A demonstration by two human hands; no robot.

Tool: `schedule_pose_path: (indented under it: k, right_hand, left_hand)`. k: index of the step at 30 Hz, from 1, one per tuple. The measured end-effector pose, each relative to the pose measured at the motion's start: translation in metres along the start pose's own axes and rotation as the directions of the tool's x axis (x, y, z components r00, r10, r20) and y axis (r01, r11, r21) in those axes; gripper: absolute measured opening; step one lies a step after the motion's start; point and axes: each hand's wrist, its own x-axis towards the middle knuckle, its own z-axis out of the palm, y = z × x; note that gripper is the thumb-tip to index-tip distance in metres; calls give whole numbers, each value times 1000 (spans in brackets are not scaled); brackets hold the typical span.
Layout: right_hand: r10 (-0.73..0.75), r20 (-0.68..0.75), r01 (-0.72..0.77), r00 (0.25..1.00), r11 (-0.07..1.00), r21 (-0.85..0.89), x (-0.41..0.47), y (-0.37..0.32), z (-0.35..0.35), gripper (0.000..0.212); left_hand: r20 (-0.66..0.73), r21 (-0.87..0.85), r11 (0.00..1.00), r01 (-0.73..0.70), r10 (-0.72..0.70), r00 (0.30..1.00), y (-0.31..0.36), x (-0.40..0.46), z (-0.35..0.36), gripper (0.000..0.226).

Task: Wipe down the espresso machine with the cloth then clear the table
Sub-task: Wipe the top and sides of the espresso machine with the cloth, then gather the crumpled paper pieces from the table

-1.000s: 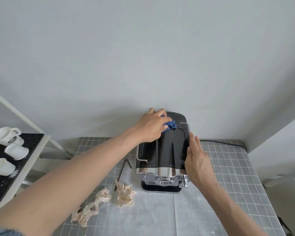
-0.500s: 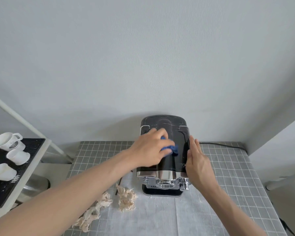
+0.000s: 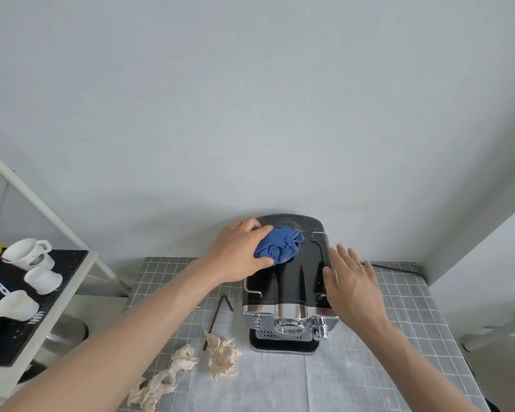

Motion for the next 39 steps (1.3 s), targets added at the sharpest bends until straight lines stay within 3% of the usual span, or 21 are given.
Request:
schedule_pose_path:
  k: [2, 4, 6, 11, 15, 18, 23, 26, 30, 35, 39]
  right_hand:
    - [-56, -94, 53, 994, 998, -27, 5, -4, -11, 50]
    - [-123, -181, 124, 976, 992, -8, 15, -12, -24, 49]
    - [-203, -181, 210, 962, 978, 18, 29, -22, -34, 53]
    - [-424, 109, 436, 899, 892, -118, 62, -41, -40, 74]
    - [-474, 240, 513, 847, 847, -138, 76, -43, -32, 70]
    - [-501, 217, 526, 838, 847, -75, 74, -39, -33, 56]
    - [-536, 70, 535, 842, 844, 25, 41, -32, -39, 37]
    - [-538, -54, 540, 842, 840, 47, 6, -26, -43, 31]
    - [-496, -118, 504, 860, 862, 55, -53, -18, -45, 29]
    - [-415, -139, 424, 899, 905, 41, -139, -7, -32, 28]
    - [-323, -95, 330, 942, 941, 75, -203, 14, 6, 29]
  left_hand:
    - [-18, 10, 998, 59, -59, 998, -3, -8, -3, 73]
    - [-4, -2, 994, 113, -113, 994, -3, -13, -5, 48]
    - [42, -9, 989, 146, -146, 988, -2, -17, -4, 37]
    - [-5, -109, 983, 146, -148, 989, 8, -23, 0, 20]
    - [-90, -182, 977, 109, -127, 988, 23, -34, -3, 21]
    - [-149, -182, 975, 125, -153, 977, 33, -48, -6, 38]
    - [-265, -211, 973, 95, -151, 952, 43, -84, -1, 37]
    - [-338, -226, 974, 34, -111, 934, 50, -111, 7, 37]
    - [-406, -301, 950, -83, -49, 913, 60, -149, 29, 40]
    - [-363, -390, 905, -168, 17, 932, 78, -201, 70, 38]
    - [-226, -444, 882, -159, 61, 972, 88, -232, 115, 37]
